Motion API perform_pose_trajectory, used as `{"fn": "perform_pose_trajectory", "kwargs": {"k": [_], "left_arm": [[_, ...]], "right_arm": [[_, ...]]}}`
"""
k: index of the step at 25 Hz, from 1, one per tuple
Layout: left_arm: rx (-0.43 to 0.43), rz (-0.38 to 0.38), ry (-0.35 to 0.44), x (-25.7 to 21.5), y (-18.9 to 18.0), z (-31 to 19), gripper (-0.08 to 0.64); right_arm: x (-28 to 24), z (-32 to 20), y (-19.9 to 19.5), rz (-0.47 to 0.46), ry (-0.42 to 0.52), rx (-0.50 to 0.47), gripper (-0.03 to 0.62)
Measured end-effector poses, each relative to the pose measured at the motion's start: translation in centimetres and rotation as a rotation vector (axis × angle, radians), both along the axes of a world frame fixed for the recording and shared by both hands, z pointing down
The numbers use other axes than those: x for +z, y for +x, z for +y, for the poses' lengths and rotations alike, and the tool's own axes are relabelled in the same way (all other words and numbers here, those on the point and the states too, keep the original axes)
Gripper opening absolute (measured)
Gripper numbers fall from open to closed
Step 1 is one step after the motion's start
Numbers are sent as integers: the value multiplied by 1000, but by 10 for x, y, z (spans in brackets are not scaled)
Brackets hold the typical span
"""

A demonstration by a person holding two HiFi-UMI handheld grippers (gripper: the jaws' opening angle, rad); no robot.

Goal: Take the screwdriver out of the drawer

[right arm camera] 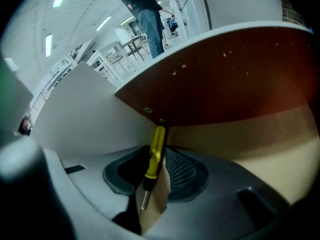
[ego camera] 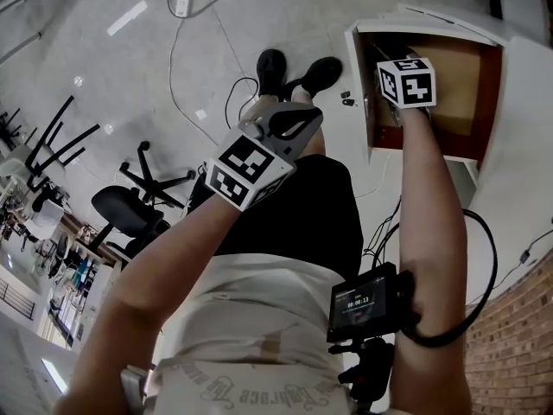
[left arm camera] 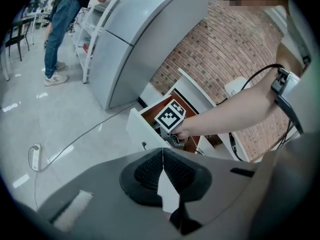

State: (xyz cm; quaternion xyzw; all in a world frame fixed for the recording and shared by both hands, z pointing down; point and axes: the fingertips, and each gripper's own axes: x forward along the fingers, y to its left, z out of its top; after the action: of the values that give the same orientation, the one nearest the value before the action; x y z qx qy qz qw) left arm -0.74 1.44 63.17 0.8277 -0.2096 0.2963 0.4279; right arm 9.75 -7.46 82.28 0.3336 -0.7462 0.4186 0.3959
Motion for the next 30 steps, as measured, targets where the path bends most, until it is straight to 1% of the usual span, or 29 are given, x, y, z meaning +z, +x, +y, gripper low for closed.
{"fn": "perform_pose_trajectory", "kwargs": {"k": [3,4,5,8,10,12,16,19,22,30], "left_arm": [[-13,3,-2,0,-3,1,6],[-17,3,-2,0,-4,2,6],[-22,3,-1,0,-5,2,6],[-35,5,2,0,-6,0,6],[-35,5,7,-2,-6,-1,6],[-36,6,12,-3,-7,-2,6],[-40,3,2,-5,-11,-2,6],[-28,7,8,-7,-9,-3,6],[-8,16,22,-12,-4,-7,6],[36,23,57,-32,-3,-20,6]], "right_arm": [[3,0,1,-10,-28,-5,91],[4,0,0,-23,-41,2,80],[5,1,-2,-44,-61,21,46],[8,1,-2,-105,-113,89,42],[7,2,-1,-100,-119,87,52],[4,3,0,-84,-105,86,52],[-9,8,2,-64,-61,111,52],[-20,9,6,-39,-15,122,52],[-30,11,13,-39,18,148,52],[-58,24,20,-40,41,187,52]]}}
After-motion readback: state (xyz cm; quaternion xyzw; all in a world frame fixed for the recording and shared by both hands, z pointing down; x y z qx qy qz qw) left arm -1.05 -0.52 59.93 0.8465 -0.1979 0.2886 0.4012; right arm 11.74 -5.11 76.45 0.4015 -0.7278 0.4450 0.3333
